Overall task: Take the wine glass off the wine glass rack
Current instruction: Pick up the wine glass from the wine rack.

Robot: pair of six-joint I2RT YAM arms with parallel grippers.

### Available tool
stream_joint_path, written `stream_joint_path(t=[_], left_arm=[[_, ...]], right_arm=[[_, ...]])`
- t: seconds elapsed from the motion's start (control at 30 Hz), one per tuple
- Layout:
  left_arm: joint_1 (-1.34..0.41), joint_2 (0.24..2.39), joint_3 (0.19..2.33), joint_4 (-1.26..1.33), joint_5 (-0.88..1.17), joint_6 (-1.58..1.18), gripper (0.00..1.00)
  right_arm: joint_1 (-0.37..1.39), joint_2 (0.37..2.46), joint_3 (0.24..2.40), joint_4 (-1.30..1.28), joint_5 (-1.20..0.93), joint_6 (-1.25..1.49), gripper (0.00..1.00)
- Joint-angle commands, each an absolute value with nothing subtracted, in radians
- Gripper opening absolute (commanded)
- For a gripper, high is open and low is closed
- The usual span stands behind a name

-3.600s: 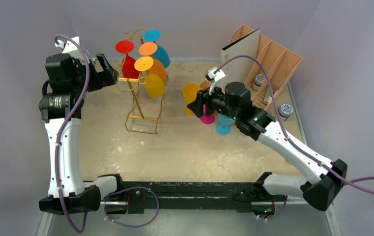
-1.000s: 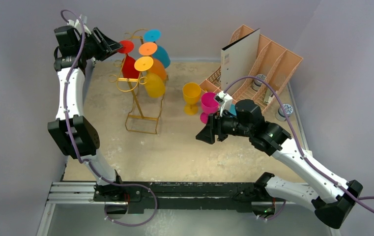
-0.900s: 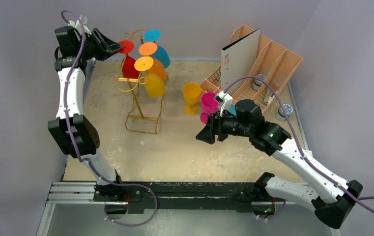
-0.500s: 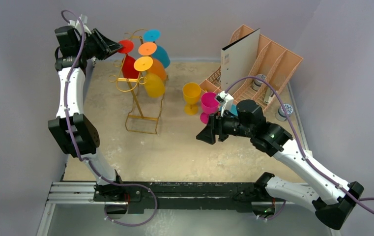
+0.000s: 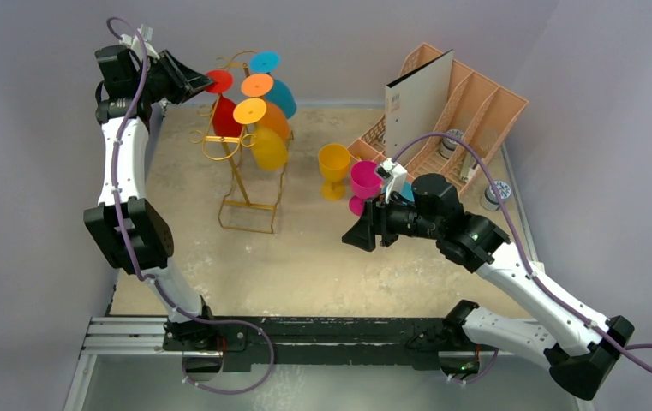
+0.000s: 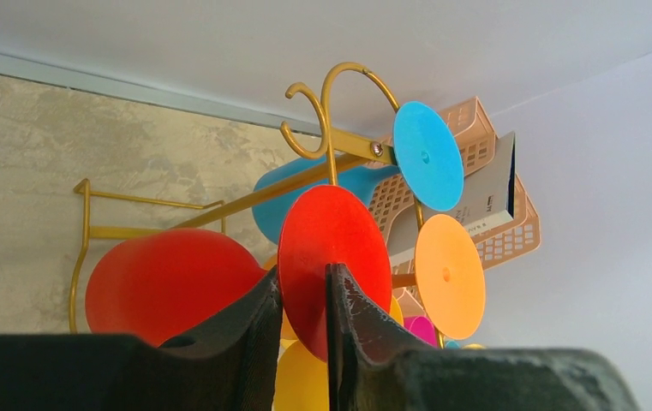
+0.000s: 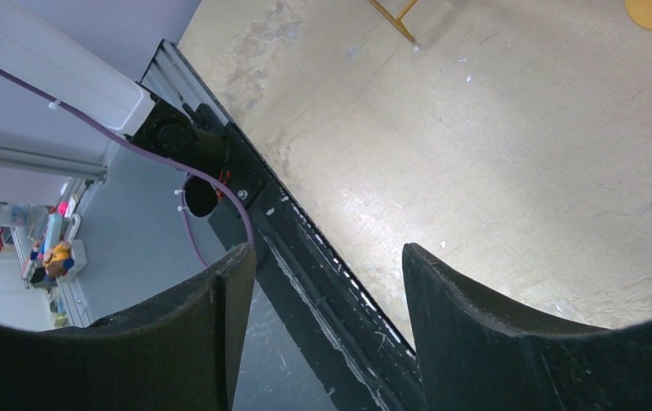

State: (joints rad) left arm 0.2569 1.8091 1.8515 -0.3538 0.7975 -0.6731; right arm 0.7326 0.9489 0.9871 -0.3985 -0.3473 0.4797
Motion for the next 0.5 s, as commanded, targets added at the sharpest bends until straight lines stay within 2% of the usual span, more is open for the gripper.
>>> stream_joint_path(t=[0.0, 0.07, 0.17, 0.47], left_arm=[[0.266, 1.809, 1.845, -0.348, 0.8, -0.683, 0.23], [0.265, 1.808, 1.846, -0.347, 0.796, -0.688, 0.3], [0.265, 1.807, 1.847, -0.351, 0.792, -0.689, 0.33], [0.265, 1.799, 1.864, -0.414, 0.741, -0.646, 0.31]], right_arm=[[0.732, 0.948, 1.009, -0.387, -0.346, 0.491, 0.66], [0.732, 0.945, 1.008, -0.387, -0.345, 0.491, 0.66], [0.731, 0.941, 1.006, -0.387, -0.344, 0.492, 0.66], [0.732, 0.942, 1.001, -0.38, -0.342, 0.492, 0.66]])
